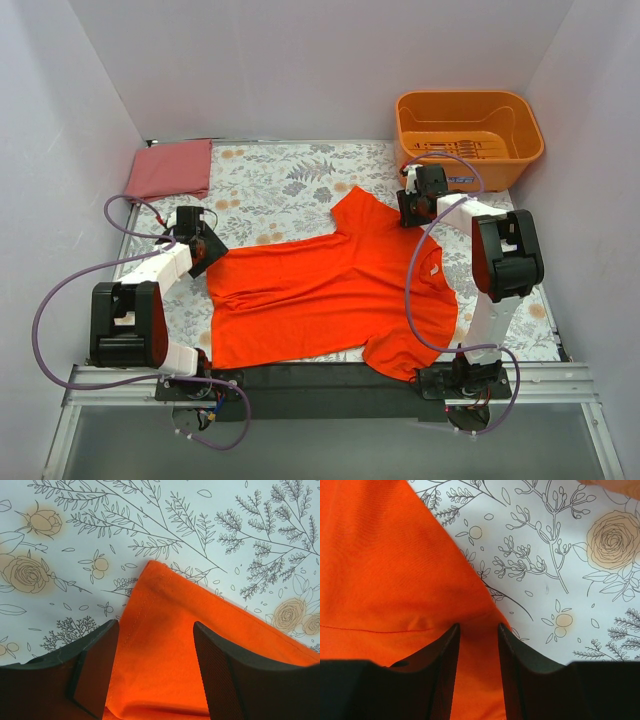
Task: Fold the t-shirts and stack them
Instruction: Flatten the tshirt out
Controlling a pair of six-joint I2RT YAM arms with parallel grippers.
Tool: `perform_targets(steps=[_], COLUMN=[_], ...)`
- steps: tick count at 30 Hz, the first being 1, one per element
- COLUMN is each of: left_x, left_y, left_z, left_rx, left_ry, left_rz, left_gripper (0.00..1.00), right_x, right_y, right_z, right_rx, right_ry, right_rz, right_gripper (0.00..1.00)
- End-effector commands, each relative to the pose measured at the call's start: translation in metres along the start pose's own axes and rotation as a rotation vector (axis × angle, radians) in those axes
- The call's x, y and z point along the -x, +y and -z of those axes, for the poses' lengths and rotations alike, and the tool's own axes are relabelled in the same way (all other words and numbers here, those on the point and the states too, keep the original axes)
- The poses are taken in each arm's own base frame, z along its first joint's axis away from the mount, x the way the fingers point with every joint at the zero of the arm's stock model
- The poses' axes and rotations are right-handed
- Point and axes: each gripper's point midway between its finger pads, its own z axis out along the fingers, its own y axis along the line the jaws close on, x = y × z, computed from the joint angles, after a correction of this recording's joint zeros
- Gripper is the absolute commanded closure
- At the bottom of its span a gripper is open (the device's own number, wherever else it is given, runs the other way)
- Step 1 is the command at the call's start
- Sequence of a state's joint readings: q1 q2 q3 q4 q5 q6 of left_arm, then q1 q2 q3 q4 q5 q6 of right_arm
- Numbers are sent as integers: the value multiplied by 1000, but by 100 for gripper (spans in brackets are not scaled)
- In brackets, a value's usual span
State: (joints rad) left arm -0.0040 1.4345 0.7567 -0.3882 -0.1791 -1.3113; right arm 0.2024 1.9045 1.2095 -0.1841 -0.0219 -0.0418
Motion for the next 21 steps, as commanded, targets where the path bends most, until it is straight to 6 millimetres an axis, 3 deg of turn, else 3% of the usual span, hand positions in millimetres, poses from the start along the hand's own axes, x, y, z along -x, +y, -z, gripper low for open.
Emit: perform_targets(steps=[1, 11, 16, 21], left_x=[10, 8, 9, 8], left_y=[-4, -4, -4, -3], left_z=[4, 5, 5, 5], left_rx=[-14, -22, -24, -21], left_ry=[-33, -30, -31, -29], left_rz=[-7, -11, -11, -13], left_gripper=[40, 40, 40, 40], right_x=[40, 61, 56, 36], right_y=[-2, -6, -7, -8], right_z=[20, 20, 13, -3], right_rx=[-13, -7, 12, 32], right_ry=[-109, -161, -145, -91], right_rz=[44, 65, 58, 36], right_gripper=[57, 58, 58, 58])
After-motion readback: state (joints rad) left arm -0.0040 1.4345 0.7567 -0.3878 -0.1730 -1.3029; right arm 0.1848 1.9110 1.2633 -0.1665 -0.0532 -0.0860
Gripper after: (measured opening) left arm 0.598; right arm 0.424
